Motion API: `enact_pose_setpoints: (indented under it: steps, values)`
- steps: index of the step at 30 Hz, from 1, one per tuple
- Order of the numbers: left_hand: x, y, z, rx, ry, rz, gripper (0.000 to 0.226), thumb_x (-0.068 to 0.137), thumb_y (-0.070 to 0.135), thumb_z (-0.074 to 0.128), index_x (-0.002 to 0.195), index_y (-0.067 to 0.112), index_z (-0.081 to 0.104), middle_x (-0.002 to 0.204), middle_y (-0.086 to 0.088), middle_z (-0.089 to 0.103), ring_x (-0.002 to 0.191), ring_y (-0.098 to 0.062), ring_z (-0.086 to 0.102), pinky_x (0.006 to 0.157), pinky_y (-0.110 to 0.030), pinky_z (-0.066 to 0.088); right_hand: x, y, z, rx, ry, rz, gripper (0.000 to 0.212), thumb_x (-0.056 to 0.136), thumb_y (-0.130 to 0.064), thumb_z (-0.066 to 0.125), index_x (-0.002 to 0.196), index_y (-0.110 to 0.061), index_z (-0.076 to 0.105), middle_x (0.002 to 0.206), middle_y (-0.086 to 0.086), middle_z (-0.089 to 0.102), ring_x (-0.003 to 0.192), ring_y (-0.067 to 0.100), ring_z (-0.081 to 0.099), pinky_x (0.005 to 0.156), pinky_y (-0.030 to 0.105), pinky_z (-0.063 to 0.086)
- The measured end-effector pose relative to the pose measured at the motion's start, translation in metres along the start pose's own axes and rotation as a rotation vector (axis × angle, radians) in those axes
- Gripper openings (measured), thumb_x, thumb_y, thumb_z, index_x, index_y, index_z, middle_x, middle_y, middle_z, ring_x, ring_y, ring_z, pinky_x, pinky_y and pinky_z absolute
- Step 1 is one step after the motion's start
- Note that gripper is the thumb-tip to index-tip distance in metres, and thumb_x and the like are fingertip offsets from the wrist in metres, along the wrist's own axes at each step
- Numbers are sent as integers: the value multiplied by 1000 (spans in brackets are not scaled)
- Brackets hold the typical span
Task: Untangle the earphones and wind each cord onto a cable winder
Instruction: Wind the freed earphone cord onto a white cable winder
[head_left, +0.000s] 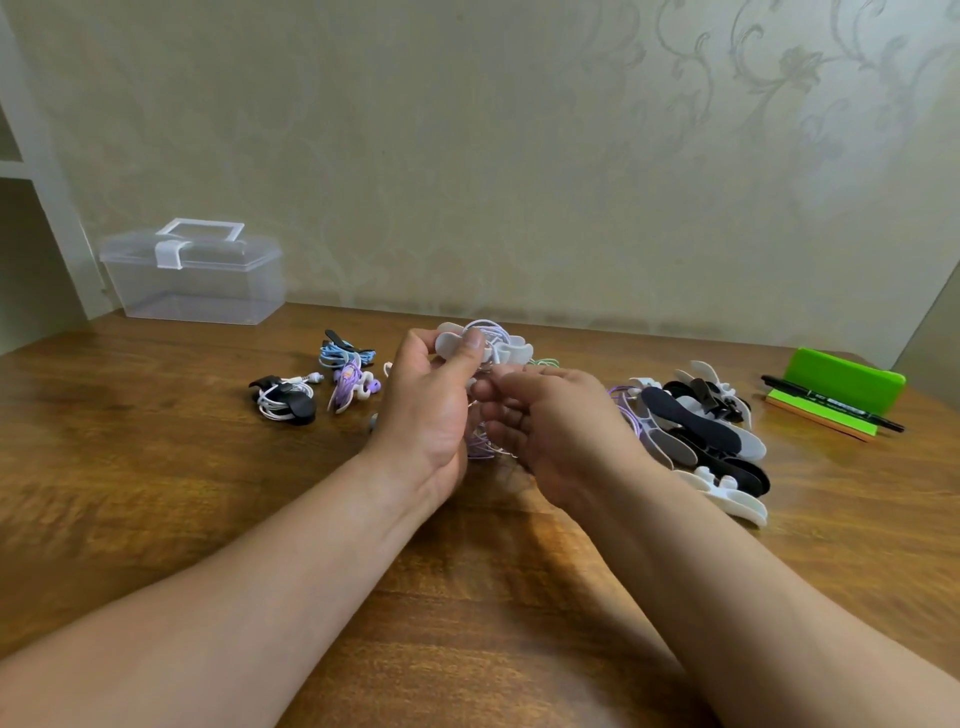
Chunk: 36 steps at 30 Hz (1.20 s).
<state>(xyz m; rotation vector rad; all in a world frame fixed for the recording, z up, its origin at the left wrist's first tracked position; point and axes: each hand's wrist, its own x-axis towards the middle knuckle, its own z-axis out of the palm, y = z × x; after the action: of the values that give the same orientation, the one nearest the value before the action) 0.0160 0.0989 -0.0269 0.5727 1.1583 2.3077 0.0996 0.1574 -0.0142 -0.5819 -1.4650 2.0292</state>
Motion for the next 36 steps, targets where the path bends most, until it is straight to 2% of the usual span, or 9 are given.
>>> enact_pose_setpoints:
  steps: [4,8,12,18,23,27,31,33,36]
  values:
    - [4,-1,-5,128,7,79,19,100,19,68,111,20,52,98,-17,70,69,-22,65,56,-36,56,-1,-2,-1,74,-32,45,16,102,-6,58,93,-3,71,66,2,65,53,8,51,52,20,42]
    - [10,4,-12,318,-8,124,30,97,24,73,121,31,57,110,-9,73,91,-22,69,80,-44,58,1,-1,-7,-237,54,-119,22,99,-10,61,78,-6,68,62,0,62,51,12,45,50,27,36]
    - [10,12,-14,325,-60,23,13,97,21,70,101,9,69,88,-8,75,75,-17,69,69,-33,57,0,-11,-17,-584,131,-299,15,98,-17,63,88,-13,73,73,8,72,59,17,56,58,36,44]
    - [7,22,-15,252,-177,-163,28,100,23,64,115,1,71,92,-15,73,79,-23,71,72,-40,62,8,-22,-37,-953,68,-554,13,101,-20,61,99,-24,72,64,-6,60,53,7,44,52,23,33]
    - [8,20,-17,263,-220,-119,28,107,16,49,123,3,69,111,-24,71,99,-29,67,91,-50,57,8,-23,-39,-934,-26,-557,8,103,-23,63,100,-26,69,69,-3,63,54,7,44,53,28,35]
    - [7,18,-14,210,-210,-78,28,109,11,44,123,0,65,110,-21,70,99,-30,65,89,-48,57,10,-17,-38,-824,-12,-559,9,103,-29,65,100,-24,73,59,-17,57,52,4,44,55,24,35]
    - [5,15,-11,225,-230,-47,31,107,10,42,118,0,69,102,-18,72,89,-24,67,82,-43,59,6,-18,-31,-682,-12,-520,13,102,-25,66,93,-21,76,62,-12,66,53,1,53,54,19,39]
    - [1,14,-10,218,-236,-47,31,108,14,42,118,-1,67,91,-12,72,78,-18,67,69,-33,57,4,-17,-27,-689,17,-494,16,101,-24,65,87,-21,74,67,-9,70,57,4,60,56,27,47]
    - [0,12,-9,199,-240,-24,29,109,15,44,116,-2,66,81,-7,70,67,-13,64,64,-28,51,3,-15,-23,-702,52,-459,20,96,-30,60,84,-17,70,78,2,76,76,29,70,70,55,60]
